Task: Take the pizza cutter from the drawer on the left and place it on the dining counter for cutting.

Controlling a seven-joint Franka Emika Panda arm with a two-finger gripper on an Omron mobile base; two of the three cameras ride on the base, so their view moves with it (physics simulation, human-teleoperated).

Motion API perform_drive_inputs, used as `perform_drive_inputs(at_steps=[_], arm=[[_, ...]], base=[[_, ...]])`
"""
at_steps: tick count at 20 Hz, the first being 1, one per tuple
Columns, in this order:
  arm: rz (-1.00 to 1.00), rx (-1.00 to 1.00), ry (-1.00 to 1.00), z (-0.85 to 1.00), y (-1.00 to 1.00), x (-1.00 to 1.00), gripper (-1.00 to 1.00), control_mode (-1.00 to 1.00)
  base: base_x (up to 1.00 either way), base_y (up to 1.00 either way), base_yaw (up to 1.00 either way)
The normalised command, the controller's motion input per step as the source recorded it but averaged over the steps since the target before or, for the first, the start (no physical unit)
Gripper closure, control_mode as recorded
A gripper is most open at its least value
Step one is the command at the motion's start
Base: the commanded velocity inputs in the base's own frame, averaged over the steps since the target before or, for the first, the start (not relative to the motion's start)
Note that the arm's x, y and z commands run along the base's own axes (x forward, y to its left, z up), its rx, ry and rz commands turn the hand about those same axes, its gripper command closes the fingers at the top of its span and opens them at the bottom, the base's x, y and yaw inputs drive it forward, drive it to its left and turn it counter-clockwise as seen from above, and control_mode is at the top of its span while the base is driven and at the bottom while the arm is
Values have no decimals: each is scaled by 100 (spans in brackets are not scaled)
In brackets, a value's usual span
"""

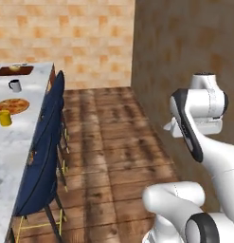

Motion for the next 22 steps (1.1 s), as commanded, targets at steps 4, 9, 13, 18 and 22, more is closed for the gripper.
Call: perform_drive_inputs(at_steps=[4,9,13,18,22], arm=[[0,0,0,0,0,0,100,100],[0,0,0,0,0,0,100,100],[0,0,0,0,0,0,100,100],[0,0,0,0,0,0,100,100],[0,0,0,0,0,0,100,100]], base=[[76,-91,44],[99,-39,64],[100,-17,72],[100,-39,66],[94,-54,61]])
